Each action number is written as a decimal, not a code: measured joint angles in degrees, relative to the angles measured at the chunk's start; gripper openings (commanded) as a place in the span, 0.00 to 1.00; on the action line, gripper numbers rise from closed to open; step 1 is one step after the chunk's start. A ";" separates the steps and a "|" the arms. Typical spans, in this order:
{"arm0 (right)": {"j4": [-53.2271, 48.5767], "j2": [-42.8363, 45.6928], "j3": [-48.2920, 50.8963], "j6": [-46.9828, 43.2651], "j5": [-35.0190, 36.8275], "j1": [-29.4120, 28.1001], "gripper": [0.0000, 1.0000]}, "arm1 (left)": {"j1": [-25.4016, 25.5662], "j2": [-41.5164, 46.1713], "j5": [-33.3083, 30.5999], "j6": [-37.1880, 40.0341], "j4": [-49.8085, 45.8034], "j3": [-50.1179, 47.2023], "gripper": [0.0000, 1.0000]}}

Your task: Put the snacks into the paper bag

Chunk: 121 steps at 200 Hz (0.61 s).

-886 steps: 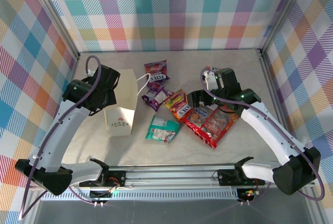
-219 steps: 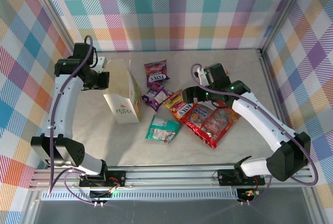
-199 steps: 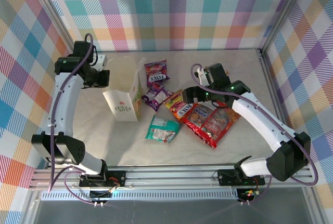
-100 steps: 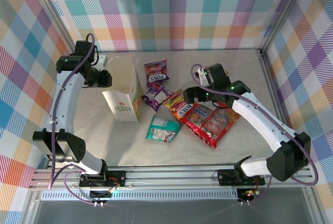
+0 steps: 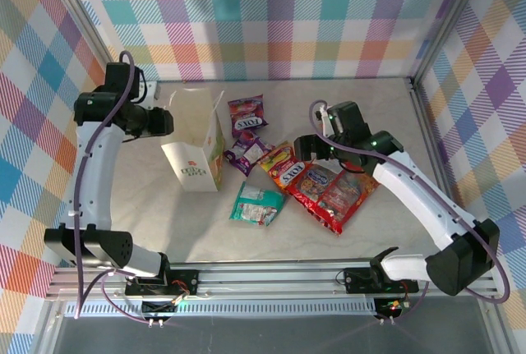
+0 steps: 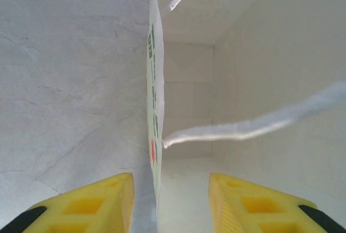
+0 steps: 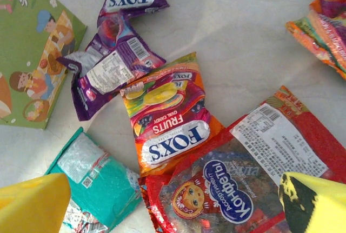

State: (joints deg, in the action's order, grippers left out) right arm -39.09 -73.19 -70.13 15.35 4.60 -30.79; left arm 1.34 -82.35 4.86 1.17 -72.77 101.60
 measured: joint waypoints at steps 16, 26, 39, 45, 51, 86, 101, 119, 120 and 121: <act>-0.11 0.85 0.37 0.70 1.16 0.00 0.99 | 0.00 1.60 -0.02 -0.72 -0.15 0.00 0.43; -0.24 1.03 0.39 0.90 1.66 0.00 0.99 | 0.00 2.84 -0.02 -1.25 -0.20 -0.02 0.43; -0.81 1.05 0.39 1.07 2.19 0.00 0.99 | 0.00 4.46 -0.26 -1.88 -0.17 -0.04 0.43; -1.20 1.05 0.39 1.31 2.51 0.00 0.99 | 0.00 5.18 -0.44 -2.14 -0.17 -0.07 0.43; -1.68 1.05 0.39 1.53 2.89 0.00 0.99 | 0.00 5.97 -0.70 -2.54 -0.17 -0.09 0.43; -4.42 1.22 0.48 2.86 4.46 0.00 0.99 | 0.00 9.55 -2.19 -3.56 0.09 -0.92 0.45; -5.22 1.97 1.03 3.91 4.70 0.00 0.99 | 0.00 10.25 -2.84 -3.78 0.63 -1.73 0.45; -6.95 2.69 1.25 6.45 5.07 0.02 0.99 | 0.00 10.40 -3.52 -4.37 1.09 -2.93 0.45; -7.02 2.71 1.27 6.60 5.09 0.02 0.99 | 0.00 10.40 -3.56 -4.42 1.09 -2.97 0.45; -7.17 2.73 1.29 6.84 5.09 0.02 0.99 | 0.00 10.40 -3.63 -4.44 1.11 -3.08 0.45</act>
State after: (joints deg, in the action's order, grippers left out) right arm -46.26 -70.46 -68.84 22.20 9.69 -30.76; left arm 1.34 -71.94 1.23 -3.27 -71.66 98.52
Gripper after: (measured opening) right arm 0.990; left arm 0.448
